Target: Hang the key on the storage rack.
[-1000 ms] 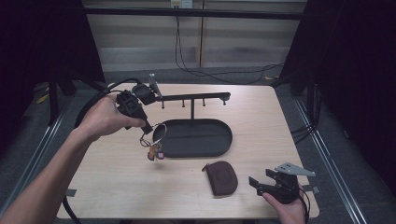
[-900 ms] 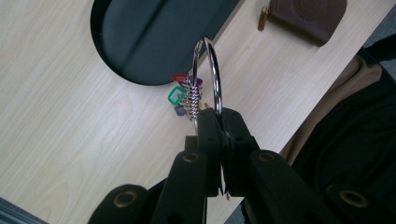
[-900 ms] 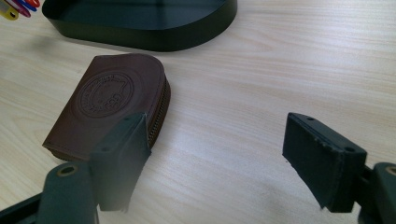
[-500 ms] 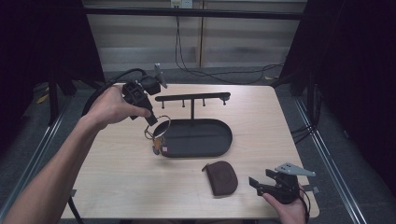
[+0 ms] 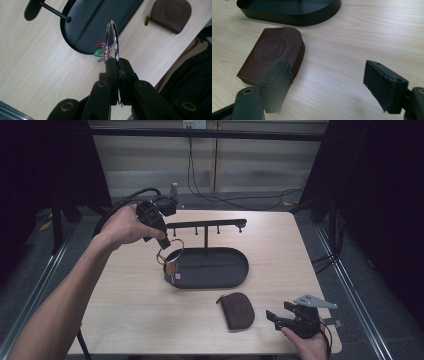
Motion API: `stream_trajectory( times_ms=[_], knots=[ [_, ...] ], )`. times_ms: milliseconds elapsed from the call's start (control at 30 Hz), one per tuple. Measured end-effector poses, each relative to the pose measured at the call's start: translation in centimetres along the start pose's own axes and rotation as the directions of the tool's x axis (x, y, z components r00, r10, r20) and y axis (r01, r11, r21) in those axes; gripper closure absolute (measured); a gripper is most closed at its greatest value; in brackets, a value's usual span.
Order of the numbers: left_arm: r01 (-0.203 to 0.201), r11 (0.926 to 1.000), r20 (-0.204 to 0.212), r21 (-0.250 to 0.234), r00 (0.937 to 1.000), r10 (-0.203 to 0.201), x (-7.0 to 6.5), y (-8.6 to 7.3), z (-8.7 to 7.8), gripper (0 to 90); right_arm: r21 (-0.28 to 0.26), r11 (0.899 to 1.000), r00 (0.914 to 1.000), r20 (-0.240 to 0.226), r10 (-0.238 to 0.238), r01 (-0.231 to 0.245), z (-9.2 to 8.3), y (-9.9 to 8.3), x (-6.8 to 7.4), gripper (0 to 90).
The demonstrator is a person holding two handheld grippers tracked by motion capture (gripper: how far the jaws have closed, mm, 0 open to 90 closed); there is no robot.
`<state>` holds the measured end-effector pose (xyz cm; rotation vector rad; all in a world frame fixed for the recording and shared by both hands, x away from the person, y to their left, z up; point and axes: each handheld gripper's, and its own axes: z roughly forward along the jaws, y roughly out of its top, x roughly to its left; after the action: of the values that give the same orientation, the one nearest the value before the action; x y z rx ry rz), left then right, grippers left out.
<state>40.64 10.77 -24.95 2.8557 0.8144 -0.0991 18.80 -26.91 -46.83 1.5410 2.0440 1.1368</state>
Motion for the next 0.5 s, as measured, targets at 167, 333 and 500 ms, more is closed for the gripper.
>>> stream_trajectory(
  times_ms=[167, 333, 500],
  knots=[
    [0.034, 0.9994, -0.001, 0.005, 0.9994, -0.033, 0.9, 0.2, -0.2, 88.1, 0.002, 1.000, 1.0000, 0.001, 0.004, -0.004, 0.0, 0.0, 0.0, 21.7],
    [0.067, 0.9977, -0.003, 0.014, 0.9978, -0.067, 2.0, 0.3, 0.0, 88.1, 0.003, 1.000, 1.0000, -0.002, 0.004, -0.004, 0.1, 0.0, -0.1, 21.5],
    [0.076, 0.9970, 0.006, 0.008, 0.9971, -0.076, 2.8, 0.4, 0.1, 88.1, 0.004, 1.000, 1.0000, 0.001, 0.007, -0.007, 0.0, 0.0, 0.0, 21.4]
  ],
)
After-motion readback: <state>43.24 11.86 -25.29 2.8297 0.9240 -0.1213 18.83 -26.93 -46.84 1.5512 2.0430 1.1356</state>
